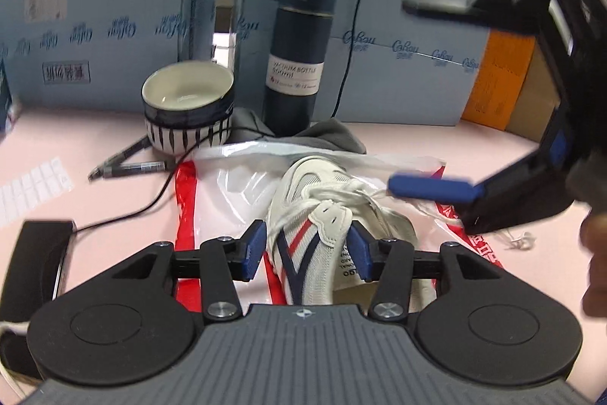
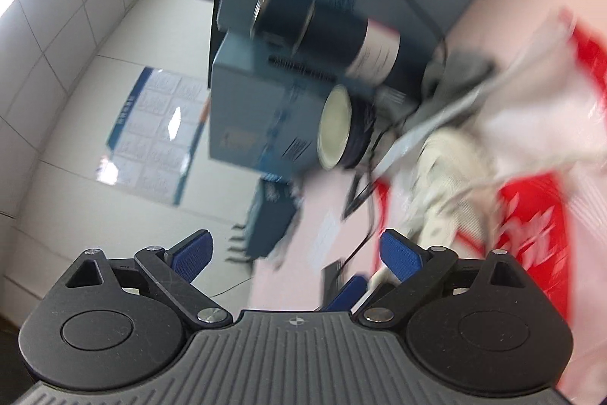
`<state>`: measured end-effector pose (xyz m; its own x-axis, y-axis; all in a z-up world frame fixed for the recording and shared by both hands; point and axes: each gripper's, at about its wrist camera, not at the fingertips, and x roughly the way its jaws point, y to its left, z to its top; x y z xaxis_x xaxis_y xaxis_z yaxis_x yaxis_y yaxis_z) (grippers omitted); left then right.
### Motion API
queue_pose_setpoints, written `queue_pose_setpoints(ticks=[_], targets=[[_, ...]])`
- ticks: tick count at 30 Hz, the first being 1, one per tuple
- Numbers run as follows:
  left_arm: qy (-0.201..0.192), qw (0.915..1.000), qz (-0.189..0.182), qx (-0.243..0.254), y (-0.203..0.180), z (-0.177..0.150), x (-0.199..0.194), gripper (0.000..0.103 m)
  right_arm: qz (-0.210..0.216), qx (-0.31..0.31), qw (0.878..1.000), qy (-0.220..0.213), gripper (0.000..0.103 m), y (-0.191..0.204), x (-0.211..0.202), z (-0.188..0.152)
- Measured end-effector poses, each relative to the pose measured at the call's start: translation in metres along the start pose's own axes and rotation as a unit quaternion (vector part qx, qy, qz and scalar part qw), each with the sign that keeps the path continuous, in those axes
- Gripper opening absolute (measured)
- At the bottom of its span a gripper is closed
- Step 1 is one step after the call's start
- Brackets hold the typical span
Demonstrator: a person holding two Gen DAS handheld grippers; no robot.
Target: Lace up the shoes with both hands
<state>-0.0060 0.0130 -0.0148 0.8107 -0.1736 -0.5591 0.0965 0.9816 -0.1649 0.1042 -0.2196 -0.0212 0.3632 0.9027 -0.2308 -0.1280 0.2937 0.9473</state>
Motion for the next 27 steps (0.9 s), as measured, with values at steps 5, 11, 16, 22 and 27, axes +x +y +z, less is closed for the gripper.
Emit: queue_pose_setpoints(ticks=[5, 11, 16, 22, 27], targets=[[-0.002, 0.9993, 0.003, -0.037, 0.014, -0.001, -0.005, 0.05, -0.042, 0.01, 0.999, 0.003, 0.099, -0.008, 0.007, -0.008], [-0.008, 1.0, -0.003, 0.005, 0.025, -0.017, -0.034, 0.064, -0.037, 0.018, 0.999, -0.025, 0.099, -0.013, -0.006, -0.008], [0.008, 0.9978, 0.061, 0.025, 0.052, -0.033, -0.044, 0.064, -0.044, 0.02, 0.998, -0.049, 0.099, -0.018, -0.018, -0.005], [0.025, 0.9886, 0.111, 0.099, 0.086, -0.038, -0.052, 0.064, -0.052, 0.031, 0.996, -0.059, 0.1, -0.022, -0.02, -0.004], [0.078, 0.9625, 0.116, 0.233, 0.1, -0.043, -0.038, 0.064, -0.055, 0.042, 0.996, -0.061, 0.1, -0.026, -0.019, -0.007]])
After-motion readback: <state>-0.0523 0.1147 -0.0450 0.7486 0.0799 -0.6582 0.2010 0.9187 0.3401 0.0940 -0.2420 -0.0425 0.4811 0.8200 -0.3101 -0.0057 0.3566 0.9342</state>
